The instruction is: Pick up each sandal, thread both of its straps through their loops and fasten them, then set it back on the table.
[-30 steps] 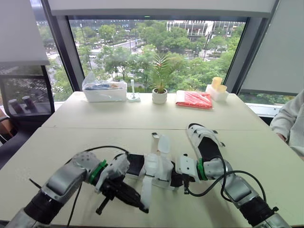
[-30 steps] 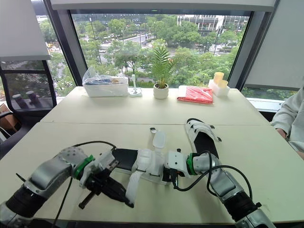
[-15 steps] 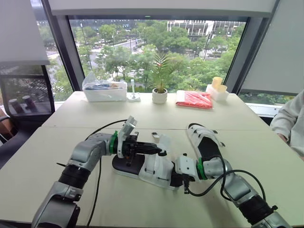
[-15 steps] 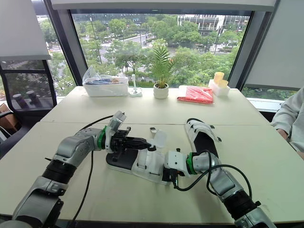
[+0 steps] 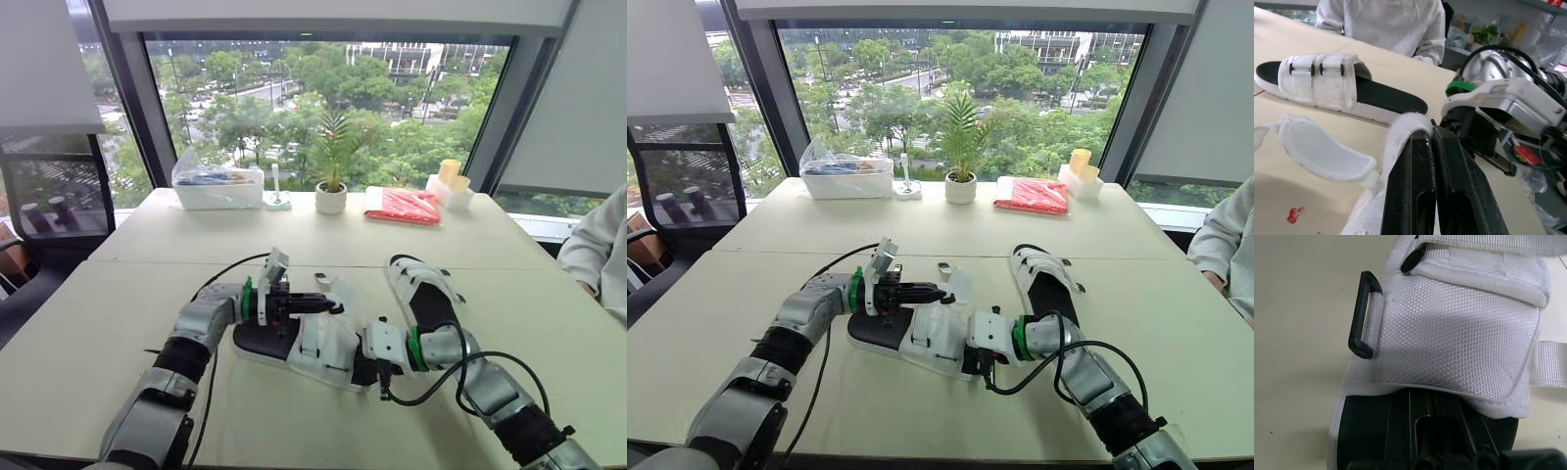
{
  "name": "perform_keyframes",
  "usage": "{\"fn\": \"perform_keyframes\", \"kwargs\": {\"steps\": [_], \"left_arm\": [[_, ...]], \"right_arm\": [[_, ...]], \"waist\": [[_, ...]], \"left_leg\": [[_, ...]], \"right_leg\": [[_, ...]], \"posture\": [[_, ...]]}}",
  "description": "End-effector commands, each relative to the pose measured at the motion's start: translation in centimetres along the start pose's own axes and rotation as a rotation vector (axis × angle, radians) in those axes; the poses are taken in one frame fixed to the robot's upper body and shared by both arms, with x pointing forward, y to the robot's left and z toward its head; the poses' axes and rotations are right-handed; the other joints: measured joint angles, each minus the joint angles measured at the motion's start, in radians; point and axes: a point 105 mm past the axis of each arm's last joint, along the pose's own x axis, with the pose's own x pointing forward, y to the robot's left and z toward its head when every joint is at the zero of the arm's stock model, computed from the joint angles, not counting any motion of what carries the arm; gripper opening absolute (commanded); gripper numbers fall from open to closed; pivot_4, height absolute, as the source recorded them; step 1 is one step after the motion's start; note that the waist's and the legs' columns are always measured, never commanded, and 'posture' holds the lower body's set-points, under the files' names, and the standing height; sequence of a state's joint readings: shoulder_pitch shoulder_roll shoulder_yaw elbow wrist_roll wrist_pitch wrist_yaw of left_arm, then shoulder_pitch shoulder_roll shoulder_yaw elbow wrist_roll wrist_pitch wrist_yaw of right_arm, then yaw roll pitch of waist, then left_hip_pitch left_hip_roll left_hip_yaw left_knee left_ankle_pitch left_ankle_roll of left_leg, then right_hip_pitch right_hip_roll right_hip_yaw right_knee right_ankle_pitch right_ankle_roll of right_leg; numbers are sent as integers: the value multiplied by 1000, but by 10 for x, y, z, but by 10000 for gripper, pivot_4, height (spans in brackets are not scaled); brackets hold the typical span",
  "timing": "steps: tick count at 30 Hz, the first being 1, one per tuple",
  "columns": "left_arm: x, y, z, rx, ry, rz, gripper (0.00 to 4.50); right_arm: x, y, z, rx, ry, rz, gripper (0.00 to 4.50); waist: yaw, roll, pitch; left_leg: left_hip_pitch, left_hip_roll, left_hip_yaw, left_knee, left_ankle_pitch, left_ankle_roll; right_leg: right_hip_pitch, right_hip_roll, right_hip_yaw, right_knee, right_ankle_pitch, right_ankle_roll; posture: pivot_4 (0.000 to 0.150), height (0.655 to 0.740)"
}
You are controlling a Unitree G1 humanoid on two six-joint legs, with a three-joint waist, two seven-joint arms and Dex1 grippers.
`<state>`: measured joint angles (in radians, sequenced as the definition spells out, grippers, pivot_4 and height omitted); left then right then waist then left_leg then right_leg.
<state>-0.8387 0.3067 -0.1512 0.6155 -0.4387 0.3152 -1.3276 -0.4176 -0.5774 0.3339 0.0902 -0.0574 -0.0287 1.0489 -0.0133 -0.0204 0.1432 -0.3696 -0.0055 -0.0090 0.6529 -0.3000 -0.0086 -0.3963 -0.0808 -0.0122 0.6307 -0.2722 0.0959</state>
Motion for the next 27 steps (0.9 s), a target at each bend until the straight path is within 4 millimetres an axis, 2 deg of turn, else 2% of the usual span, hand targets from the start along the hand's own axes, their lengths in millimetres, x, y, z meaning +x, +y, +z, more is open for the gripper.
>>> {"fn": "perform_keyframes", "kwargs": {"steps": [1,2,5,7,12,20,24,27], "left_arm": [[4,10,11,-3,-54,49,211],[5,13,9,-18,-57,60,211],[7,20,0,-69,-70,111,9173],[5,26,-2,-88,-85,155,20011],[-6,42,-5,-69,-84,282,43354],[-6,49,-21,105,72,339,44241],[-4,66,-27,208,167,479,44241],[-6,71,-27,234,198,505,44241]], "right_arm": [[14,50,-37,108,134,180,0],[14,50,-37,108,135,181,0],[14,50,-36,110,132,180,0],[14,50,-36,110,133,179,0],[13,49,-37,110,138,175,0],[15,47,-37,108,135,171,0],[15,47,-36,108,133,169,0],[16,47,-36,109,132,167,0]], "waist": [[1,0,0],[1,0,0],[1,0,0],[0,0,-1],[0,0,-1],[1,0,-1],[1,-1,-1],[-1,-1,-1]], "left_leg": [[0,0,0,0,0,0],[0,0,0,0,0,0],[0,0,0,0,0,0],[1,0,0,0,0,0],[1,0,0,0,0,0],[1,0,0,0,0,0],[1,0,0,0,0,0],[1,0,0,0,0,0]], "right_leg": [[0,0,0,0,0,0],[0,0,0,0,0,0],[1,0,0,0,0,0],[1,0,0,0,0,0],[0,0,0,0,0,0],[1,0,0,0,0,0],[1,0,0,0,0,0],[1,0,0,0,0,0]], "posture": [[1500,7374],[1500,7374],[1500,7374],[1500,7374],[1500,7374],[1500,7374],[1500,7374],[1500,7374]]}}
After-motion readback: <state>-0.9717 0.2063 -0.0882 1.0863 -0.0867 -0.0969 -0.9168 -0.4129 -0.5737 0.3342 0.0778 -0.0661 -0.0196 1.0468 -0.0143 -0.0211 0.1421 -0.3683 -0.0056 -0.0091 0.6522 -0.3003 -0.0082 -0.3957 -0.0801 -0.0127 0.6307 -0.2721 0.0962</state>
